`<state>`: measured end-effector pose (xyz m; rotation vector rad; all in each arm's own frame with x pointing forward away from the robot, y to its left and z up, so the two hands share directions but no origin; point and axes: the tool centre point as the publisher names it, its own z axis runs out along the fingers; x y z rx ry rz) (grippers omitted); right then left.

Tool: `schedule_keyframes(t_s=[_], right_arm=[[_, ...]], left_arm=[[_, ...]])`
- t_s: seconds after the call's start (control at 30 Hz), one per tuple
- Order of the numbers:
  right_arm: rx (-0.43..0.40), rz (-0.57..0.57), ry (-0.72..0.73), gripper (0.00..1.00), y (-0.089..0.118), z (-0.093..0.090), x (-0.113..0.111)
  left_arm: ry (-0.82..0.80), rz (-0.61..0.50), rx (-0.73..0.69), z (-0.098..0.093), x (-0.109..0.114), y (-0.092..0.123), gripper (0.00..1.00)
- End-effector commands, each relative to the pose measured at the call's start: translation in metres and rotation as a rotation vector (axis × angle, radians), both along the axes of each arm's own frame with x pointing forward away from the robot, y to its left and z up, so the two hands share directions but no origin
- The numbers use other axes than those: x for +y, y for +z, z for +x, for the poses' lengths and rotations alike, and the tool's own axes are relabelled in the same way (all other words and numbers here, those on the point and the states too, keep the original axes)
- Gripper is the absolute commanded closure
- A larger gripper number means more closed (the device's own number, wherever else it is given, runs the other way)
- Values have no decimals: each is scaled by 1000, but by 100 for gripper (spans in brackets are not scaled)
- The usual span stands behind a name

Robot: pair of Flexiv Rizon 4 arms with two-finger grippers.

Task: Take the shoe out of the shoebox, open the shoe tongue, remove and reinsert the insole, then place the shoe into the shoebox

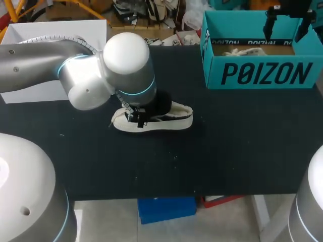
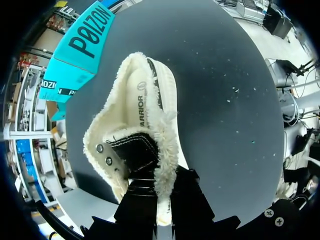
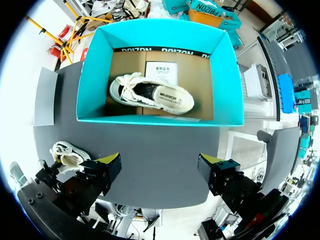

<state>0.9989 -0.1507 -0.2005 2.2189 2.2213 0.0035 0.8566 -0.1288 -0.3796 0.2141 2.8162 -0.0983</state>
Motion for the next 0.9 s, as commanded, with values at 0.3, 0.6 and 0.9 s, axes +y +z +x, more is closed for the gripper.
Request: schedule_keyframes(t_s=[0.3,0.6,0.9], right_arm=[[1,0,0,0,0,0,0],[1,0,0,0,0,0,0],[1,0,0,0,0,0,0]], left_arm=[[-65,-33,75,-1,1,-1,0],[-86,-10,69,-15,13,38,0],[-59,-123,106,-23,38,78,0]])
